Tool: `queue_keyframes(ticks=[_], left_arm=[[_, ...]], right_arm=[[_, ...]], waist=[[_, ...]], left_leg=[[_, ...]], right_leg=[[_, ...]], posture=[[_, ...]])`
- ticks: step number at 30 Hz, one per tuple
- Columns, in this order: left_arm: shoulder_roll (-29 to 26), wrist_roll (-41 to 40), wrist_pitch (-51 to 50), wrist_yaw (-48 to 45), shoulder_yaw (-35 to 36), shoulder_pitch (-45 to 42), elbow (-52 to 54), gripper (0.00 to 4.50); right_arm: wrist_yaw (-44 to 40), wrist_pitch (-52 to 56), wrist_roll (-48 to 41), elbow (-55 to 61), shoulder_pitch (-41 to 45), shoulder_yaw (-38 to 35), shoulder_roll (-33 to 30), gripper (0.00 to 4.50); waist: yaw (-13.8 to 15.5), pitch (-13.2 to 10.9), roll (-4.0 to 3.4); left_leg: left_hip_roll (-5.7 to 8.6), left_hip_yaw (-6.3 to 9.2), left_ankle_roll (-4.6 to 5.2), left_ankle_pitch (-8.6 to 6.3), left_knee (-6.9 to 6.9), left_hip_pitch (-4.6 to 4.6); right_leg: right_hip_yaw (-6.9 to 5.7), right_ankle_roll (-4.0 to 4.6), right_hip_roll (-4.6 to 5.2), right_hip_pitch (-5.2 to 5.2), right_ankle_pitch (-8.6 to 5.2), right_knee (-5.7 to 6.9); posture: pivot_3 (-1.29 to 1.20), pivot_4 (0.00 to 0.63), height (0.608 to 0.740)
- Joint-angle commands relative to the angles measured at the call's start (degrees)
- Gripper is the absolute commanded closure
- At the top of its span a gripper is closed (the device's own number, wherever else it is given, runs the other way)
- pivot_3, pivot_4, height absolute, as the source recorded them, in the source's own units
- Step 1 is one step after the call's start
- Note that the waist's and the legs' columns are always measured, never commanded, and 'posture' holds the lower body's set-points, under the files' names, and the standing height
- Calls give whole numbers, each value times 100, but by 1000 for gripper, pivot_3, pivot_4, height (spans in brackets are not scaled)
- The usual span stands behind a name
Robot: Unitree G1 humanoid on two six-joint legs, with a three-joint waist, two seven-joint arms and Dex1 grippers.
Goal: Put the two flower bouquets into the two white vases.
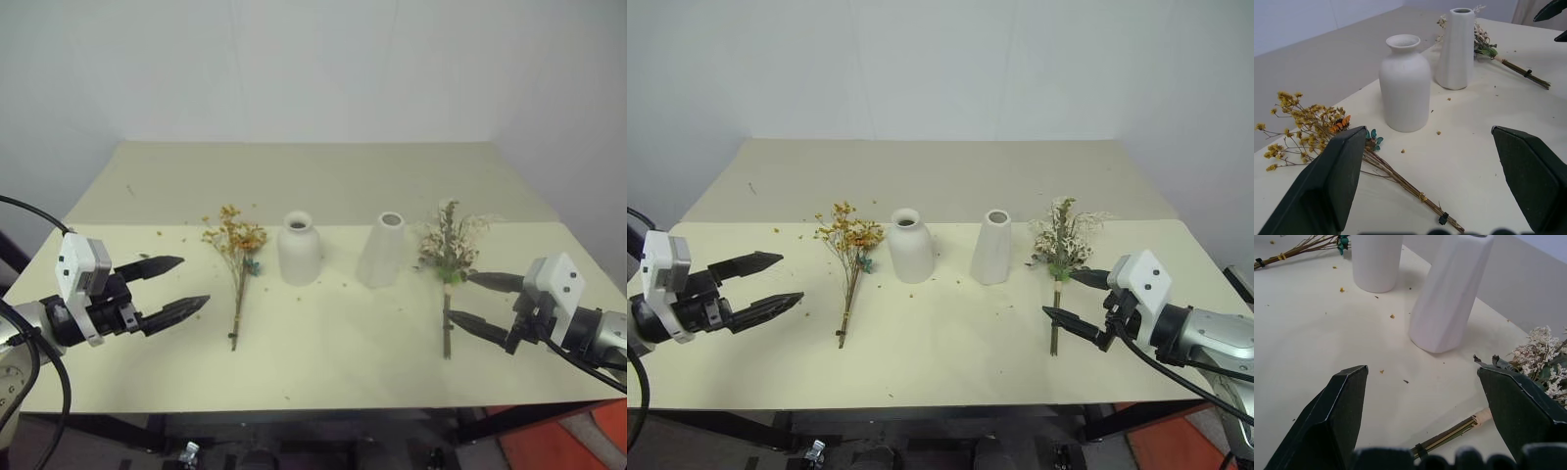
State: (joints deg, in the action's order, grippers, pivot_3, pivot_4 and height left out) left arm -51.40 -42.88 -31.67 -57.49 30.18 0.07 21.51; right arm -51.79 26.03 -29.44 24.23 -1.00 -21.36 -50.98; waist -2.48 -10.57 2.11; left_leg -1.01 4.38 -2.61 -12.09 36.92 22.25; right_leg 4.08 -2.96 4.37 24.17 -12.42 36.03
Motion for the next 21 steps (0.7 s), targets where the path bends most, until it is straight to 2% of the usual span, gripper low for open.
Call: queue_keyframes(ticks=[1, 10, 15, 19, 21], left_arm=[[-68, -104, -26, -29, 42, -81, 27, 42], [-44, -102, -8, -16, 13, -115, 21, 42], [-110, -151, -24, -142, -150, -329, -61, 42], [-196, -117, -16, -351, -479, -742, -238, 42], [-254, -118, -66, -445, -674, -1039, -368, 42]], right_arm=[[45, -100, -55, 180, -1, -257, 5, 269], [84, -81, -63, 196, 36, -224, 7, 269], [370, 151, 48, 266, 99, -81, -29, 269], [769, 677, 63, 473, 280, 134, -80, 269], [1169, 1277, 80, 565, 481, 285, -83, 269]], waist=[[0, 0, 0], [0, 0, 0], [4, 0, 0], [5, 0, 0], [5, 0, 0]], left_leg=[[0, 0, 0, 0, 0, 0], [0, 0, 0, 0, 0, 0], [0, 0, 0, 0, 0, 0], [0, 0, 0, 0, 0, 0], [1, 0, 0, 0, 0, 2]], right_leg=[[0, 0, 0, 0, 0, 0], [0, 0, 0, 0, 0, 0], [0, 0, 0, -1, 0, 0], [0, 0, 0, 0, 0, 1], [0, -2, 0, 0, 1, 0]], posture=[[0, 150, 740], [0, 150, 740], [0, 150, 740], [0, 150, 740], [0, 150, 740]])
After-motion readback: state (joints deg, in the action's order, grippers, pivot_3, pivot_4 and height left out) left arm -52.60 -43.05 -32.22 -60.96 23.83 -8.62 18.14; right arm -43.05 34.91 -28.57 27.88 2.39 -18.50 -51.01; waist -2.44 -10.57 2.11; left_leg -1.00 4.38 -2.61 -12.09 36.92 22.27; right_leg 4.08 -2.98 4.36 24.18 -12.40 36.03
